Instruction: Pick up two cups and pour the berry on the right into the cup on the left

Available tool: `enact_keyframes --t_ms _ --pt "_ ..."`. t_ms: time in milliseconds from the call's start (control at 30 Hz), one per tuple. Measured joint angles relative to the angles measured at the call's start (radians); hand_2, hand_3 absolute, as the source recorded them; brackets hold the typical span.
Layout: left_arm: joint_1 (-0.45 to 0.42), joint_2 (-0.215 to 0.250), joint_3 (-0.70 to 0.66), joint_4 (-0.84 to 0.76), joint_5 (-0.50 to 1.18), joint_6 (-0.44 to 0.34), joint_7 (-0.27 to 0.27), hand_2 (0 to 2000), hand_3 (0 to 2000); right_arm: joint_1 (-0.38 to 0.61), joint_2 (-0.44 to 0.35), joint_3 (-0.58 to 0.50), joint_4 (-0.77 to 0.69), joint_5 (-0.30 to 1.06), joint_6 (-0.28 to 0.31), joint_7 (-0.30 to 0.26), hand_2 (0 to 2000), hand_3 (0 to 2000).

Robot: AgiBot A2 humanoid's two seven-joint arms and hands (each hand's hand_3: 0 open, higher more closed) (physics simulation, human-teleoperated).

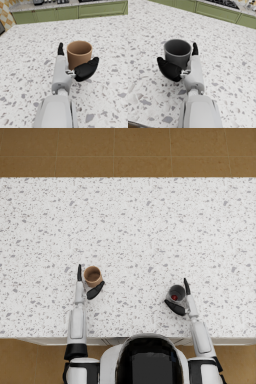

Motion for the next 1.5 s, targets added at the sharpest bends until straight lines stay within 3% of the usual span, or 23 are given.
enact_keyframes --t_ms 433,467,500,567,733,900,1067,1333,1500 --pt "0.077 0.037 0.014 0.122 0.0 -0.007 -0.001 0 0 0.037 -0.038 0.013 -0.057 0.0 0.018 0.005 0 0" --pt "0.085 0.039 0.014 0.132 0.0 -0.008 -0.002 1361 327 0.046 -0.042 0.015 -0.067 0.0 0.014 0.007 1361 327" --pt "0.094 0.04 0.012 0.142 0.0 -0.031 -0.003 2000 653 0.054 -0.044 0.013 -0.071 0.001 0.035 0.005 2000 653" --pt "0.107 0.04 0.009 0.155 0.001 -0.06 -0.002 2000 1280 0.059 -0.043 0.009 -0.071 0.002 0.071 0.002 2000 1280" --pt "0.097 0.043 0.018 0.129 0.0 -0.092 -0.001 2000 1280 0.053 -0.051 -0.005 -0.039 0.001 0.163 -0.001 2000 1280" --pt "0.059 0.046 0.049 -0.04 0.0 -0.065 -0.002 2000 1280 0.088 -0.075 -0.01 0.036 0.0 0.137 0.0 2000 1280" --pt "0.06 0.057 0.107 -0.166 0.0 -0.045 -0.003 2000 1280 0.202 -0.13 -0.008 0.091 0.0 0.104 0.004 2000 1280" --pt "0.13 0.102 0.221 -0.22 0.031 -0.036 -0.003 2000 1280 0.44 -0.226 -0.006 0.015 0.0 0.086 0.005 2000 1280" --pt "0.133 0.114 0.285 -0.27 0.145 -0.038 -0.003 2000 1280 0.59 -0.289 0.018 -0.048 0.157 0.088 0.005 2000 1280"
